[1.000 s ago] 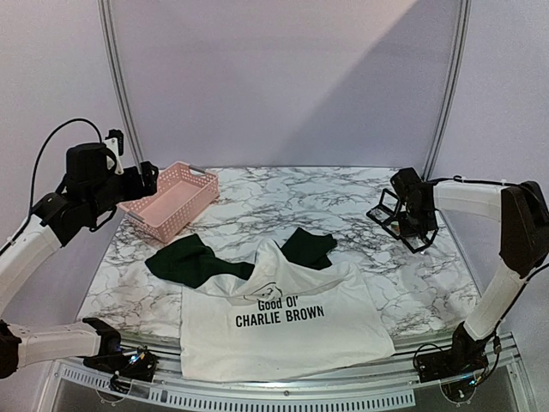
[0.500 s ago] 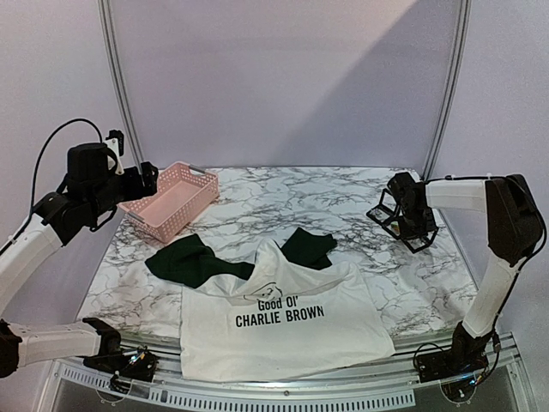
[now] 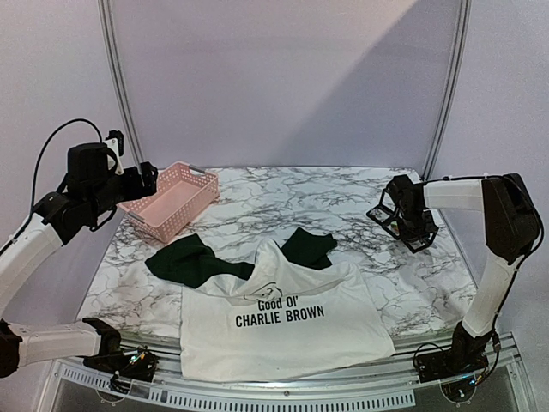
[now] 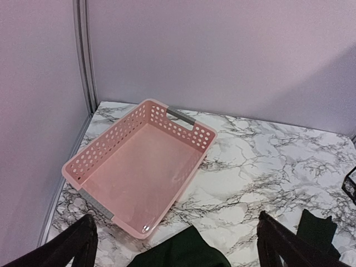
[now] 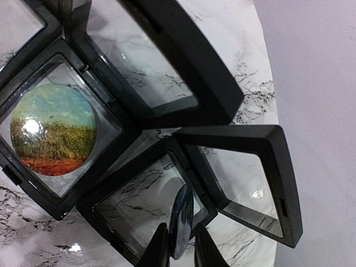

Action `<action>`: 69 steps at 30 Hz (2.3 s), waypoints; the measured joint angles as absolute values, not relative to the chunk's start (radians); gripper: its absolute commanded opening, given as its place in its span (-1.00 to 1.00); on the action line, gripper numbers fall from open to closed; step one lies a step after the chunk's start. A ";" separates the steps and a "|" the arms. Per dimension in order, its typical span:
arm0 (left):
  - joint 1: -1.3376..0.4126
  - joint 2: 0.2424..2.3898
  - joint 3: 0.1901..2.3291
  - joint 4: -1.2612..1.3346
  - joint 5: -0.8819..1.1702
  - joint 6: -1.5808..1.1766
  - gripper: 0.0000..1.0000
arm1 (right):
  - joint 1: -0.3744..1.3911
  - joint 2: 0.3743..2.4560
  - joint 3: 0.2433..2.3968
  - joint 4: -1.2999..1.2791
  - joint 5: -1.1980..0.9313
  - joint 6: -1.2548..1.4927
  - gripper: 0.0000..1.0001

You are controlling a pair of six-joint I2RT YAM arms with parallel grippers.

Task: Remove the brooch from the garment
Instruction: Place the brooch in the brooch box, then reset both arms

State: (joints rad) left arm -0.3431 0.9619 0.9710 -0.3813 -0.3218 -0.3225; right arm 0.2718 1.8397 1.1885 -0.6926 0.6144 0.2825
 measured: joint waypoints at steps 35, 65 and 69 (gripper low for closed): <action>-0.233 1.038 0.971 -0.384 -0.206 -0.330 0.99 | 0.252 1.533 1.110 -0.451 0.076 0.229 0.91; -0.208 0.888 0.833 -0.339 -0.264 -0.210 0.99 | -0.070 0.912 0.336 0.445 -0.134 0.237 0.93; -0.210 0.891 0.833 -0.339 -0.284 -0.202 0.99 | -0.070 0.904 0.326 0.496 -0.133 0.234 0.93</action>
State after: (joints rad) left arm -0.2096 0.8913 0.8330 -0.3386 -0.2844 -0.2020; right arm -0.0696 0.9043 0.3256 0.4957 -0.1329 0.2340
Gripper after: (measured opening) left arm 0.995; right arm 0.966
